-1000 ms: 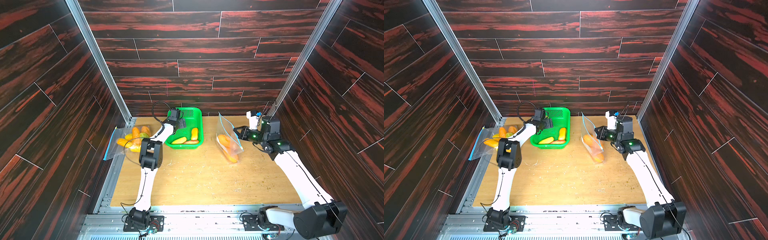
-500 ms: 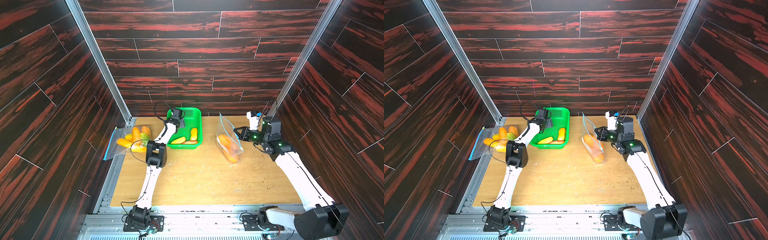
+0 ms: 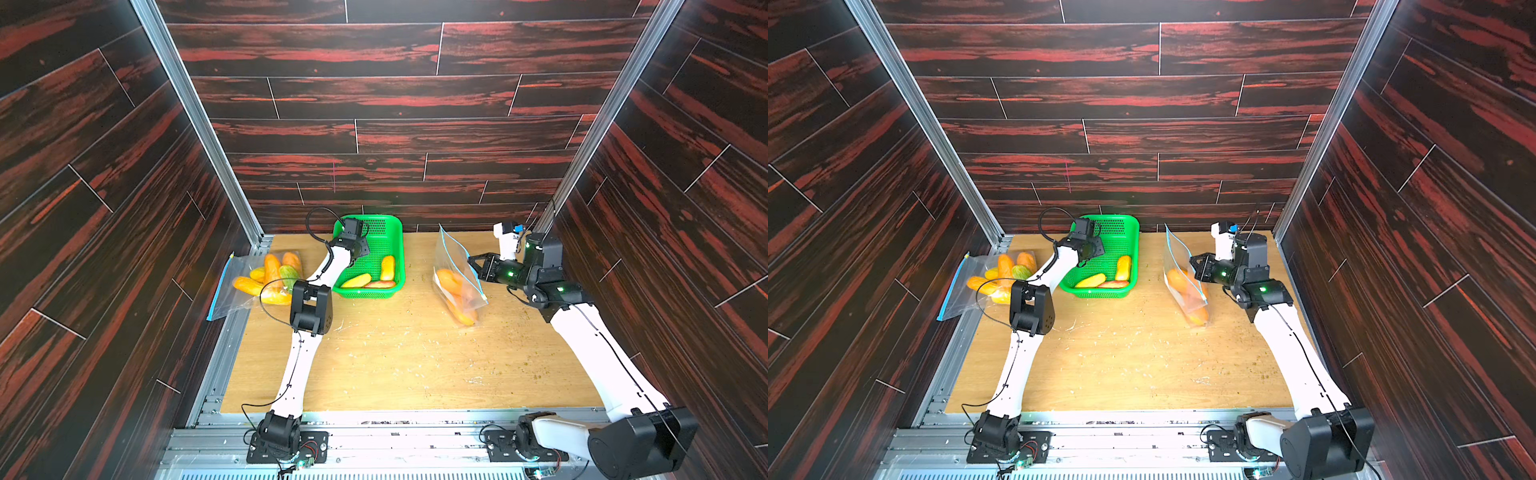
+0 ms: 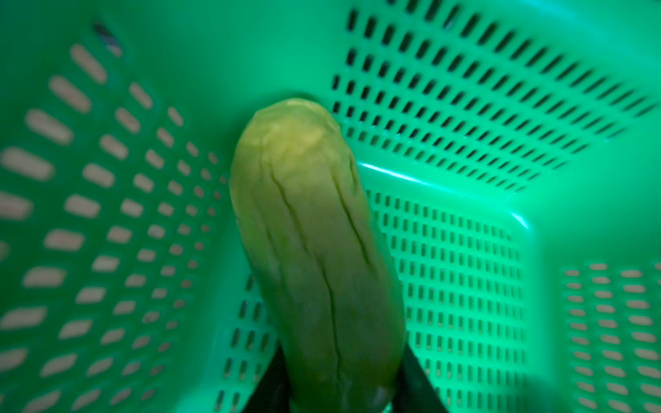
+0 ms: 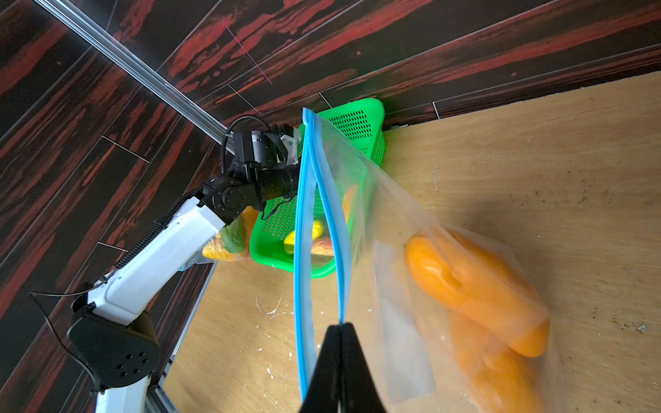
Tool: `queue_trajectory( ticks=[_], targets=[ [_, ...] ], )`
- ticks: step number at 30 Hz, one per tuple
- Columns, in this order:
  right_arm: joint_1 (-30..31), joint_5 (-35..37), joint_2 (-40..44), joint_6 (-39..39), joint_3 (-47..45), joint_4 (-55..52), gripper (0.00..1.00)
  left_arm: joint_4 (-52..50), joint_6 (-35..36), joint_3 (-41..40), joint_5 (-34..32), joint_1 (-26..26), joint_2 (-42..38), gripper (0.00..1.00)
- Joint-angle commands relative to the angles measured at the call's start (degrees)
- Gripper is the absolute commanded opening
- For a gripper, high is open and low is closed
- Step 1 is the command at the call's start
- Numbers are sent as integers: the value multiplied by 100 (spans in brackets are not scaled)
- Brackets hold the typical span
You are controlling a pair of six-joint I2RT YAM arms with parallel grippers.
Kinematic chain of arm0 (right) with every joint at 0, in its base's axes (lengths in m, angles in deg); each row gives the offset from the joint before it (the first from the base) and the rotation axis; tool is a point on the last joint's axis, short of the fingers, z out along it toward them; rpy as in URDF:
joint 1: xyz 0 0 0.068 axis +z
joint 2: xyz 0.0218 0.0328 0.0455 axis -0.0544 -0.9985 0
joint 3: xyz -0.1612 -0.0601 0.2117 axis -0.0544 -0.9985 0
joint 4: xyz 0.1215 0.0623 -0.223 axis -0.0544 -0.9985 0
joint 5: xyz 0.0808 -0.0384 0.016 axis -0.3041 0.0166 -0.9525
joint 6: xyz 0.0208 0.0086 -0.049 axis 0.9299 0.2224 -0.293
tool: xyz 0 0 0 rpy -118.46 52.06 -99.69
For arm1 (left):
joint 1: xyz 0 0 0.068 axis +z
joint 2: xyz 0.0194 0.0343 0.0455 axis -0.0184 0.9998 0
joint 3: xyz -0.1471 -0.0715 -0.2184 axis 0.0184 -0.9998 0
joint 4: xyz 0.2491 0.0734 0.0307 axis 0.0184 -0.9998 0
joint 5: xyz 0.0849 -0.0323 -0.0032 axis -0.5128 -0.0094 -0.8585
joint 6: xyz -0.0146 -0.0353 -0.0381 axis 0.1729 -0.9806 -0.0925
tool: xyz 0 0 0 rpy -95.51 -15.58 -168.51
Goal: Place the mango in a zip-top bag and seal the zipper
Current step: Pick up the mango from the basket.
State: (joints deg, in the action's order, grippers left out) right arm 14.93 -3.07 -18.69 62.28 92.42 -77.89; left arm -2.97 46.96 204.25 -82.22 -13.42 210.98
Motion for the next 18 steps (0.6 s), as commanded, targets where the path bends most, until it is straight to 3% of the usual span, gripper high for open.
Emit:
queue_trajectory(
  ticks=[1, 7, 13, 15, 18],
  targets=[
    [-19, -62, 26, -41, -43, -6, 0, 127, -181, -579, 477, 76, -524, 23],
    [-15, -411, -273, 192, 28, 192, 0, 2177, -439, -3096, 1745, 71, -2590, 18],
    [38, -347, -606, 330, 268, 342, 0, 3839, -519, -5345, 3502, -4, -4552, 18],
    [59, -328, -777, 380, 346, 488, 0, 3986, -230, -5951, 3829, -201, -5170, 17],
    [111, -522, -1198, 471, 717, 480, 0, 3346, 581, -6333, 3827, -614, -5974, 16]
  ],
)
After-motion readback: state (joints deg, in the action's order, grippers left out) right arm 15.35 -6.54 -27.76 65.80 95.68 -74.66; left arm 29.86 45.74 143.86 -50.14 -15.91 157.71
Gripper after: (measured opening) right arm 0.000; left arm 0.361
